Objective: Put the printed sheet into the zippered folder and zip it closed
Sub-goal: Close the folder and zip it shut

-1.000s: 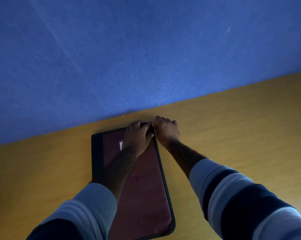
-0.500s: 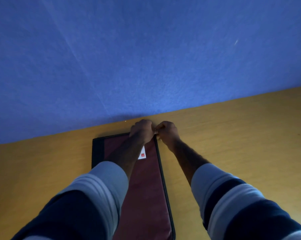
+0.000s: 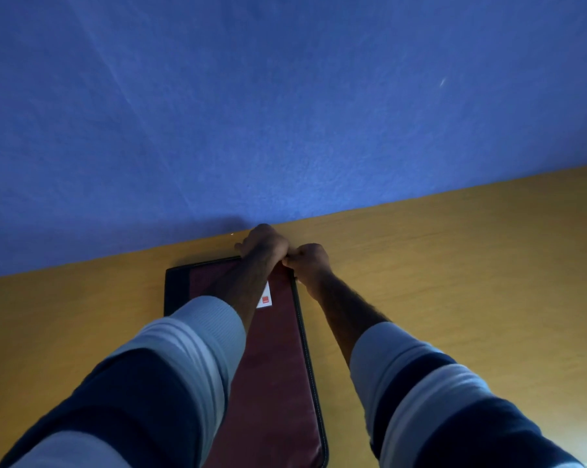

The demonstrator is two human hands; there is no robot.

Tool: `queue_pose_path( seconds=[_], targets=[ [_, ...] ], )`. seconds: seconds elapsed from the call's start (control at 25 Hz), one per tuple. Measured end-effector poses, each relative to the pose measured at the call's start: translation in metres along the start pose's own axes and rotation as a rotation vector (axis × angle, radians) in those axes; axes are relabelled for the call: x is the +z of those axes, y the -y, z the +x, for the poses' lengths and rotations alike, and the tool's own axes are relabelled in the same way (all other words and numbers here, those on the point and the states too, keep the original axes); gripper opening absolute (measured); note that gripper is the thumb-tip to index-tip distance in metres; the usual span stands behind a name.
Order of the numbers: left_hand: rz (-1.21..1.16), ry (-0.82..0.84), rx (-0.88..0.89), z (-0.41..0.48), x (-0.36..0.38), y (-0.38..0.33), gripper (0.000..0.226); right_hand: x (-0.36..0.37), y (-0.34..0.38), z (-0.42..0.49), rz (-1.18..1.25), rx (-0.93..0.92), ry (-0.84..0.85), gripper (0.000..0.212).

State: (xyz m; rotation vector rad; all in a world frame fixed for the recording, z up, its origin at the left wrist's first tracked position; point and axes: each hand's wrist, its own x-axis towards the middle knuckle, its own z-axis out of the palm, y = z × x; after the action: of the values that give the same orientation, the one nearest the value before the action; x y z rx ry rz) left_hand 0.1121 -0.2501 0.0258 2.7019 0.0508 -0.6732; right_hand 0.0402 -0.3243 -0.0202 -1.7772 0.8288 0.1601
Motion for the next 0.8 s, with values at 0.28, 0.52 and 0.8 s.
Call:
queue_pose_path(
  seconds=[0.28, 0.52, 0.8],
  targets=[
    [-0.230, -0.033, -0.156, 0.035, -0.023, 0.057, 0.017, 0.002, 0.004, -0.001, -0.038, 0.009, -0.056, 0.016],
    [-0.189, -0.076, -0.216, 0.045, -0.051, 0.124, 0.014, 0.002, 0.002, 0.000, -0.093, 0.004, -0.081, 0.019],
    [-0.185, -0.068, -0.237, 0.048, -0.085, 0.173, 0.026, 0.002, 0.005, -0.001, -0.101, -0.001, -0.086, 0.016]
  ],
)
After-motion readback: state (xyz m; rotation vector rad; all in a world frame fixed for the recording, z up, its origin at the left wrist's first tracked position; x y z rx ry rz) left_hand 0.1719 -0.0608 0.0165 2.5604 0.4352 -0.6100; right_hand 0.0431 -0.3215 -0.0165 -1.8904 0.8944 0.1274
